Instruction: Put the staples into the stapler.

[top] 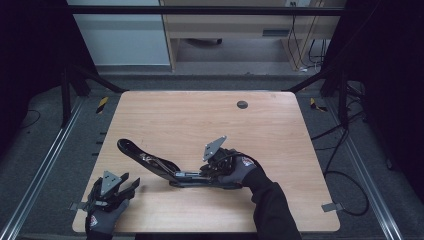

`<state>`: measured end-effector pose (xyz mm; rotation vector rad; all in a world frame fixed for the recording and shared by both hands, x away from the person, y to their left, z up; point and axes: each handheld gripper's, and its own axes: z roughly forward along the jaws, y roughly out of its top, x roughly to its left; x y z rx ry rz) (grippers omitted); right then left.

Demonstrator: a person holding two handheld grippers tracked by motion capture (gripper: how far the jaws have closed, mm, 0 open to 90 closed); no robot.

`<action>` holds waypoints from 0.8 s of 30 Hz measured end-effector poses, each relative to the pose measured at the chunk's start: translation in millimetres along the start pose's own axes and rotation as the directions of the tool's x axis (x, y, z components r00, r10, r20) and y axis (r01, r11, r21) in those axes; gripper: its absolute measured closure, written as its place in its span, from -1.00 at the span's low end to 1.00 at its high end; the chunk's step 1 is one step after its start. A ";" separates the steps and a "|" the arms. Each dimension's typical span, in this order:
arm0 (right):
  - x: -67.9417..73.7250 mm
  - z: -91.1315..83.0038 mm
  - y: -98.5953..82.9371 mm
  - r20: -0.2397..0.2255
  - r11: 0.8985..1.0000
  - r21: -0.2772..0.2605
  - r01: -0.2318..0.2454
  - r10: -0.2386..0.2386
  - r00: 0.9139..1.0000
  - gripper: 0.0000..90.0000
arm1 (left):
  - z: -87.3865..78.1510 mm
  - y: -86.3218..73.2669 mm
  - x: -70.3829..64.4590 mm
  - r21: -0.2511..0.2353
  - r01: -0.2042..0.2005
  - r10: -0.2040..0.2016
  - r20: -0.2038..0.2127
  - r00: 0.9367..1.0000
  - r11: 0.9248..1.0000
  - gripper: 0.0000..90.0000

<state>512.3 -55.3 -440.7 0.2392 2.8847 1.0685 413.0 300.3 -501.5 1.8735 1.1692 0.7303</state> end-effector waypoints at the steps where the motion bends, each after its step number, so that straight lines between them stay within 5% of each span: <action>1: 0.0 0.0 0.0 0.000 1.000 0.000 0.000 0.000 1.000 0.74 | 0.0 0.0 0.0 0.000 0.000 0.000 0.000 1.000 1.000 0.12; 24: -3.8 1.5 -2.0 -0.031 1.000 0.007 -0.017 0.017 0.999 0.73 | 0.5 -0.1 -0.3 0.000 -0.001 0.001 -0.003 1.000 1.000 0.12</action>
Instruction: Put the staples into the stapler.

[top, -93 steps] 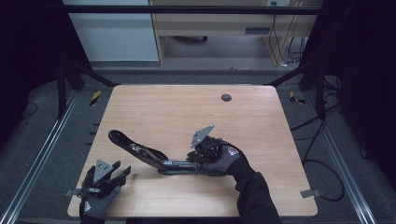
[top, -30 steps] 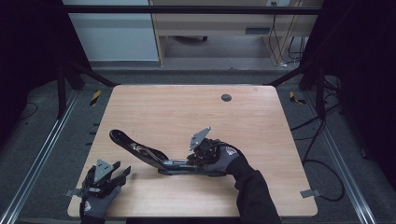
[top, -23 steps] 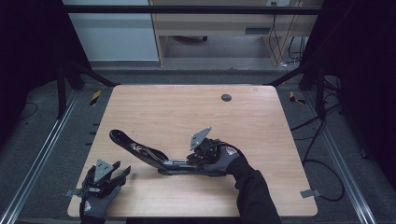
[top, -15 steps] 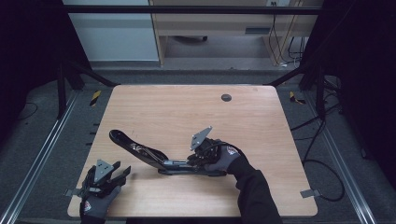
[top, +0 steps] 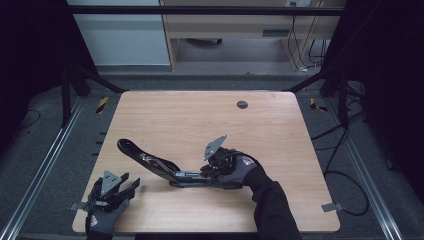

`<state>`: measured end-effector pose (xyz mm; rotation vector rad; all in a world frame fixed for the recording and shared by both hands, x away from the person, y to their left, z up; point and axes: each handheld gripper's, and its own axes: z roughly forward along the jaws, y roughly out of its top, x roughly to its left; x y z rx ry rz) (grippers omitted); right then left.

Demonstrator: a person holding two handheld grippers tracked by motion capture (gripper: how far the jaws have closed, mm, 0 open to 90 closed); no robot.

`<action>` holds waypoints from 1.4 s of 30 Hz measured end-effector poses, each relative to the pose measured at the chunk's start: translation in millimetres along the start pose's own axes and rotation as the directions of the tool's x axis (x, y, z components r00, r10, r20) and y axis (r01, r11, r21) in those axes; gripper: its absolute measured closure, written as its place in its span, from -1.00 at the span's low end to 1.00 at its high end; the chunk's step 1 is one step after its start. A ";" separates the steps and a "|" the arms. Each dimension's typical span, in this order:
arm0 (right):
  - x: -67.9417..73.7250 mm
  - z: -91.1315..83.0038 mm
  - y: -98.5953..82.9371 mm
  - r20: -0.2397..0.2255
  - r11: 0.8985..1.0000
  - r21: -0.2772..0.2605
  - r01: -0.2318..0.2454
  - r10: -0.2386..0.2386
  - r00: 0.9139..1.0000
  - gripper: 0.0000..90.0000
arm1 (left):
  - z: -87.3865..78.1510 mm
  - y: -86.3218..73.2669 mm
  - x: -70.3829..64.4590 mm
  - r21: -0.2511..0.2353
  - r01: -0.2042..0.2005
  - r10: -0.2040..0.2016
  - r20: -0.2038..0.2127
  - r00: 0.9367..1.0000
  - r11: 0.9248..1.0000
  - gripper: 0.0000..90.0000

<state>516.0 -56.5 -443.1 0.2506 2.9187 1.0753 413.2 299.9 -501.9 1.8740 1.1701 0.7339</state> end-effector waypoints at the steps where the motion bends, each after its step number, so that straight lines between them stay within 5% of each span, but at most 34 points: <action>1: -0.2 0.1 0.0 0.000 1.000 0.002 0.001 -0.001 1.000 0.73 | 0.0 0.0 0.1 0.001 0.000 0.000 0.001 1.000 1.000 0.12; 42: 0.5 -2.1 0.2 -0.011 1.000 -0.003 0.013 -0.013 1.000 0.74 | 0.0 -0.1 0.0 0.000 -0.003 0.003 -0.001 1.000 1.000 0.12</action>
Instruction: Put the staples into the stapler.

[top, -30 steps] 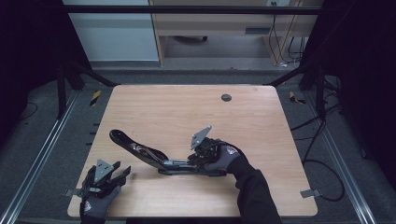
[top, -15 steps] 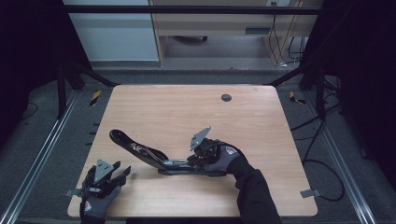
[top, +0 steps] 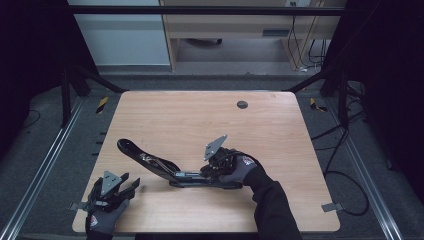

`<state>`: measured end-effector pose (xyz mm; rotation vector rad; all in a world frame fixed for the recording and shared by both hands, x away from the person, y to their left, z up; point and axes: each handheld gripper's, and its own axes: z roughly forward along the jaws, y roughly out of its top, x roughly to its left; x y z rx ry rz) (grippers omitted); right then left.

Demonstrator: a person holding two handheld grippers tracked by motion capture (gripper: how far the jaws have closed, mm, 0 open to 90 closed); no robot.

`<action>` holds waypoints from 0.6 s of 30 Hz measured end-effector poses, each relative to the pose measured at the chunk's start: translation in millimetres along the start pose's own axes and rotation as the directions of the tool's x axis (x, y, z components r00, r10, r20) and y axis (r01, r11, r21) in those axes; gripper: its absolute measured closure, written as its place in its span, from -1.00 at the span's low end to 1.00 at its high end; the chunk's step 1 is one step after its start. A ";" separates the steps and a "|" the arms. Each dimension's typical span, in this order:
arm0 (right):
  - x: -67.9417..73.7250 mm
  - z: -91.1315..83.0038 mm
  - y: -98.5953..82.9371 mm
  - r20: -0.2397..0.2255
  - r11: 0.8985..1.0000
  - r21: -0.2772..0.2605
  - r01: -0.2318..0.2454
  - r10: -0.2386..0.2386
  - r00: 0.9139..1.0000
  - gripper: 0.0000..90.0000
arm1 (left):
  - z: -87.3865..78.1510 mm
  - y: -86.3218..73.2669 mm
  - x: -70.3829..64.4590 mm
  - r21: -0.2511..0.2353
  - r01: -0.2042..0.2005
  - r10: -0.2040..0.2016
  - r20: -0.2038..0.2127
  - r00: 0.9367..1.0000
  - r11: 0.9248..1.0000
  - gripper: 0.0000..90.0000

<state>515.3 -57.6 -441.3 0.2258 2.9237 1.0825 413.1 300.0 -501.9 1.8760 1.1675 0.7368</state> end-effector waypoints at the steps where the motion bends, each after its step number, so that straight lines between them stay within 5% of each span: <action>1: -0.2 0.1 -0.1 -0.001 1.000 -0.001 0.002 -0.002 1.000 0.74 | 0.0 0.0 0.0 0.000 0.000 0.000 -0.001 1.000 1.000 0.12; 18: -2.6 1.3 -3.1 0.002 1.000 -0.008 0.025 -0.025 1.000 0.74 | 0.3 -0.2 0.2 0.001 0.000 0.000 -0.002 1.000 1.000 0.12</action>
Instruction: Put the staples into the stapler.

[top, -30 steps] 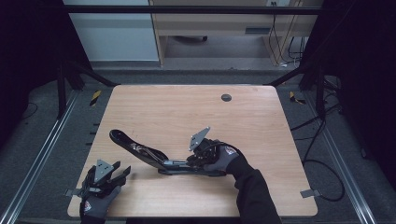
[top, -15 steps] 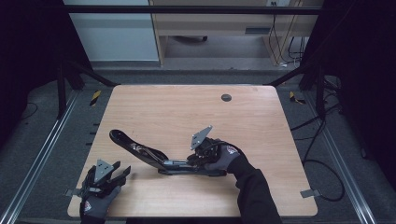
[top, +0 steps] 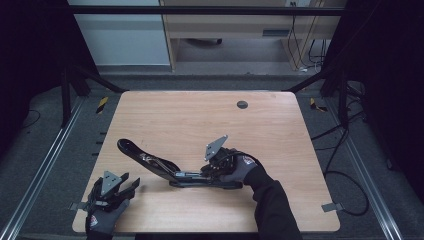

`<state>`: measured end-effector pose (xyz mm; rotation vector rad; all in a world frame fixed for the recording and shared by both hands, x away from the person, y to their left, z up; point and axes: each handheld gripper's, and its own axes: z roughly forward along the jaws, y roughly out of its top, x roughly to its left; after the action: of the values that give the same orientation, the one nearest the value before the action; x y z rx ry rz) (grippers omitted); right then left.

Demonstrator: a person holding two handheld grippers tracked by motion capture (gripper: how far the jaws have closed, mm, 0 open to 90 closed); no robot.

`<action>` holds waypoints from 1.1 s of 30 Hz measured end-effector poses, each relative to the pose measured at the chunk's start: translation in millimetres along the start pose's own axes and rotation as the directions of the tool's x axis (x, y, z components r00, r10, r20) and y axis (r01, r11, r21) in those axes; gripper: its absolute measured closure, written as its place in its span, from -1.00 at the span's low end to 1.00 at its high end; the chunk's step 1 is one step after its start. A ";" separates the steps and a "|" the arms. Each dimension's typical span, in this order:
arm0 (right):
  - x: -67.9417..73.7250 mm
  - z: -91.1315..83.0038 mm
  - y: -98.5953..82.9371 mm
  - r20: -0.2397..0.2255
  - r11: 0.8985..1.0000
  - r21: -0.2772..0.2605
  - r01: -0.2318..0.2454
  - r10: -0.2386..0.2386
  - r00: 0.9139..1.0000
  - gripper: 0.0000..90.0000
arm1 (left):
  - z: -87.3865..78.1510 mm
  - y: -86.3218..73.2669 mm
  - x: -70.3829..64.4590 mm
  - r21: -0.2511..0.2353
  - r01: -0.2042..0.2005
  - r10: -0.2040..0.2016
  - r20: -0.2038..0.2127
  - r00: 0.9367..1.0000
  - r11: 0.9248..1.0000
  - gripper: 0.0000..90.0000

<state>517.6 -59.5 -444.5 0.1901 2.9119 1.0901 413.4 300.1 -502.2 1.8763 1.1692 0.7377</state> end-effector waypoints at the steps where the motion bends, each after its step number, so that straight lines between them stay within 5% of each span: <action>1: 0.0 0.1 -0.2 -0.001 1.000 -0.002 0.000 0.000 1.000 0.74 | 0.1 0.0 0.0 0.001 0.000 0.000 0.000 1.000 1.000 0.12; 20: 4.2 1.9 0.5 -0.004 1.000 0.021 0.007 -0.007 1.000 0.60 | 0.1 0.0 -0.2 0.000 -0.001 0.001 0.000 1.000 1.000 0.12; 33: 10.2 -14.6 5.4 0.129 0.995 -0.056 -0.076 0.083 0.988 0.59 | -2.1 1.2 0.2 -0.023 0.015 -0.015 0.012 1.000 1.000 0.10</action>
<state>507.0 -63.7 -429.7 0.3652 2.7786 1.1161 412.3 300.6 -500.0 1.8488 1.1612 0.7280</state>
